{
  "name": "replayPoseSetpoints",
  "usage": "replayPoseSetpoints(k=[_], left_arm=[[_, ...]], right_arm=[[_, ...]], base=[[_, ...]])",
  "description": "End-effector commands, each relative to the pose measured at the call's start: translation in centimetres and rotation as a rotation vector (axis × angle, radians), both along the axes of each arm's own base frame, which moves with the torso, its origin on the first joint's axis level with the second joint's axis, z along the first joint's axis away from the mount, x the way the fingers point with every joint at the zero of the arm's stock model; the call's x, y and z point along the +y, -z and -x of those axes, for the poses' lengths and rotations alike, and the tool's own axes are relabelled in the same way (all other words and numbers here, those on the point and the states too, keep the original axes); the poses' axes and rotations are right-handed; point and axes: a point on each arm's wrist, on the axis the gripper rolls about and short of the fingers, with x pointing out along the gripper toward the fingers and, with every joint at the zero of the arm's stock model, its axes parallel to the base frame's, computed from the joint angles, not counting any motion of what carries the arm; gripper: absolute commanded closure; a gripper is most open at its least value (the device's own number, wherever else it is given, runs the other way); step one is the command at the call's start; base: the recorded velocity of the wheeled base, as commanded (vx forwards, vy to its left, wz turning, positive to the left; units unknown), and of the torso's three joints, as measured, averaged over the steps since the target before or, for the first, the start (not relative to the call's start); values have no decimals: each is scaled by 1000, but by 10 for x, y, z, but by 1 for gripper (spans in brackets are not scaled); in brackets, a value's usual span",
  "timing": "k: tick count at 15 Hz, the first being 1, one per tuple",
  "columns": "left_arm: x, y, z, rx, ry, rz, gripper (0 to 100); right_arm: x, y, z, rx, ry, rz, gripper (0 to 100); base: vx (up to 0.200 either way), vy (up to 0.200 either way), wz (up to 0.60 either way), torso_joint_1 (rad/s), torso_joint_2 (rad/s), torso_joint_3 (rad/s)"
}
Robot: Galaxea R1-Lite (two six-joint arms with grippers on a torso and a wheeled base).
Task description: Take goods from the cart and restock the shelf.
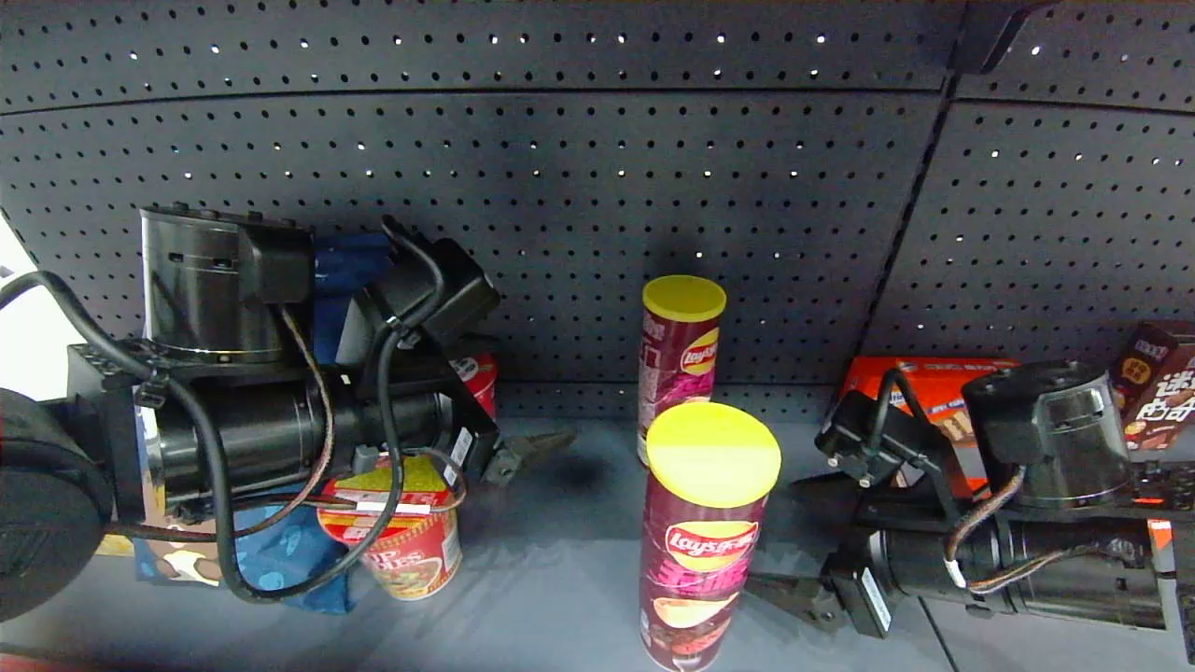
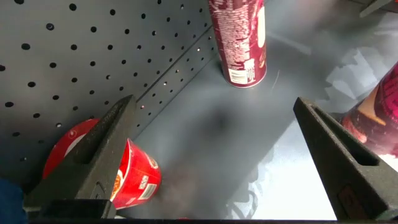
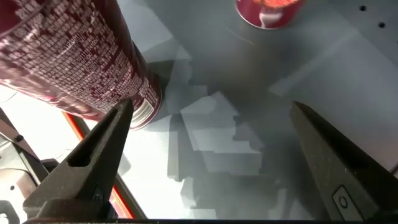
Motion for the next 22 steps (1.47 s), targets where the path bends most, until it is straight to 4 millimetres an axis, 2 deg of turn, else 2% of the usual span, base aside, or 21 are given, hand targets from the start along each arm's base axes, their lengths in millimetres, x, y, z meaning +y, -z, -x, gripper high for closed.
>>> replayPoseSetpoints(k=[1, 18, 20, 21, 22], left_arm=[[0, 0, 0, -1, 0, 1, 0], [0, 1, -1, 3, -1, 1, 0], [0, 0, -1, 1, -1, 2, 0], [0, 0, -1, 2, -1, 1, 0], [0, 1, -1, -1, -1, 3, 0]], right_arm=[[4, 2, -1, 5, -10, 4, 0], [14, 5, -8, 5, -17, 7, 0], [8, -12, -22, -49, 54, -26, 0], [8, -13, -22, -52, 57, -28, 0], [4, -28, -38, -99, 130, -53, 0]], base=[[0, 0, 0, 0, 0, 0], [0, 0, 0, 0, 0, 0], [0, 0, 0, 0, 0, 0], [0, 0, 0, 0, 0, 0], [0, 0, 0, 0, 0, 0]])
